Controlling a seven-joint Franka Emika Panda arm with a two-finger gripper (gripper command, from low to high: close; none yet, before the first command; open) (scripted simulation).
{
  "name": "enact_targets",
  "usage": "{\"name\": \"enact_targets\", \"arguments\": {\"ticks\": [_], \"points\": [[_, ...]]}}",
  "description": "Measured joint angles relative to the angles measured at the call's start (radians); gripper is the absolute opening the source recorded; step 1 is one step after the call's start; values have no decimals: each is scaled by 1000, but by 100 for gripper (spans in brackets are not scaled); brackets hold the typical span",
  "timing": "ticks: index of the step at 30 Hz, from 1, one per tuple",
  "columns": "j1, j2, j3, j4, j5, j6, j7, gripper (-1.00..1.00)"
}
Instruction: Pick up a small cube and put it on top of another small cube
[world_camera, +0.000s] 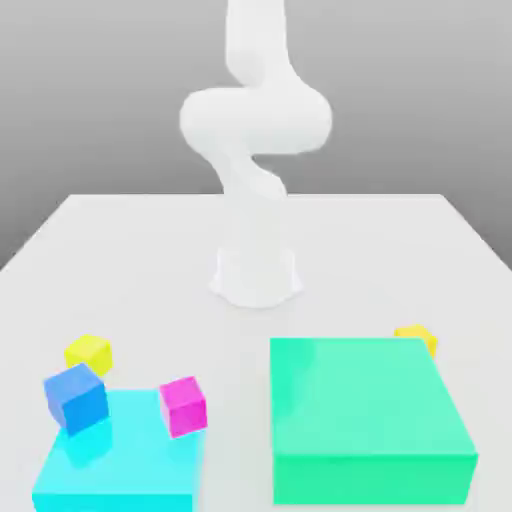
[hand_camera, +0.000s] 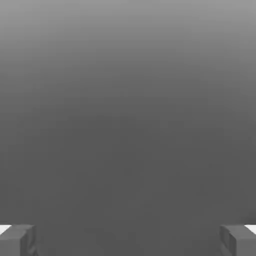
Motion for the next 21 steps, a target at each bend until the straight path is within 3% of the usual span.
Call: {"name": "enact_targets", "arguments": {"ticks": [12,21], "points": [[382,353,30,-292,38,274,-524,0],[607,611,115,-507,45,476,-894,0]]}}
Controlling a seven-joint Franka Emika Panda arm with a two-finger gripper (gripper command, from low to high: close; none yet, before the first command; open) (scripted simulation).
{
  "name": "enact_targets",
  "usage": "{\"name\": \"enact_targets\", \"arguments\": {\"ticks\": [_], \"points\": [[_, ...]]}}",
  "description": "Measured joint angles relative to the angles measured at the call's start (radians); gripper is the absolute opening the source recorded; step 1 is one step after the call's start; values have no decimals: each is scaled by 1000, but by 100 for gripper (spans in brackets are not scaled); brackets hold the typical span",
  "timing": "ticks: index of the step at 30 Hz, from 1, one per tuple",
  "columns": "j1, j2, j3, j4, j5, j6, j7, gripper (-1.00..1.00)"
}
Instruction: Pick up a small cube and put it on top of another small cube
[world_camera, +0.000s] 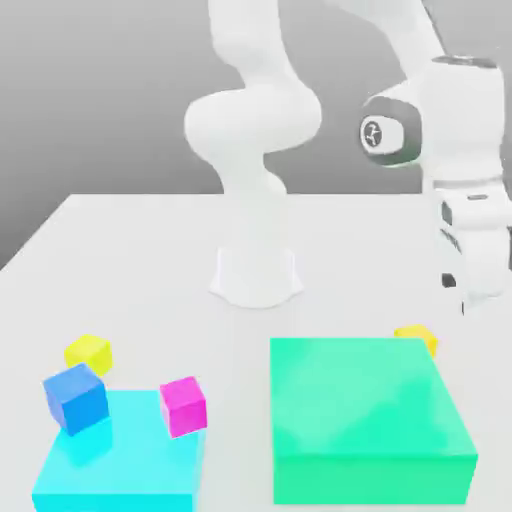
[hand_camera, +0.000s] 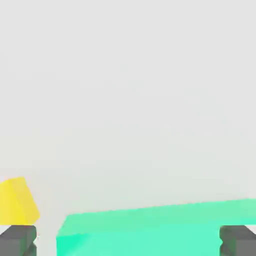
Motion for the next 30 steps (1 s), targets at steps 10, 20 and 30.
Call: {"name": "enact_targets", "arguments": {"ticks": [10,20,30], "points": [[142,343,-92,-16,-159,276,3,0],[134,315,-83,-22,-153,252,-3,-100],[30,58,-112,46,48,2,-76,-100]]}}
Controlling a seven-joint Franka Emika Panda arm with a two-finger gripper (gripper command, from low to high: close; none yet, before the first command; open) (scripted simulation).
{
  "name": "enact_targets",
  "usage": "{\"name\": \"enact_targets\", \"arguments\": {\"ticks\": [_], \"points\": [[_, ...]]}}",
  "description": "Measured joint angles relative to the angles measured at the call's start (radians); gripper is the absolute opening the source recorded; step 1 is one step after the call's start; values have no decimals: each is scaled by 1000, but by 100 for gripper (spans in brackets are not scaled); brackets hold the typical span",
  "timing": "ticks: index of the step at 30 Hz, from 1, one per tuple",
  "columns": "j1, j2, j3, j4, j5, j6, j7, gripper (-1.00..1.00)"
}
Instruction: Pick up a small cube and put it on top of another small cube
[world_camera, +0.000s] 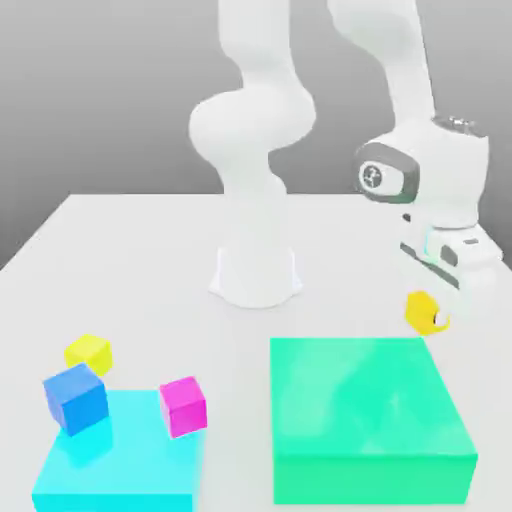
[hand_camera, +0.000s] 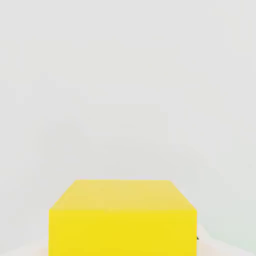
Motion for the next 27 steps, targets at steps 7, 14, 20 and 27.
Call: {"name": "enact_targets", "arguments": {"ticks": [7,14,20,27], "points": [[-287,-32,-192,198,38,-181,65,-100],[-562,-39,-377,290,-57,-330,146,-100],[-727,29,-485,315,-106,-354,168,-100],[-730,137,-474,297,-29,-245,110,100]]}}
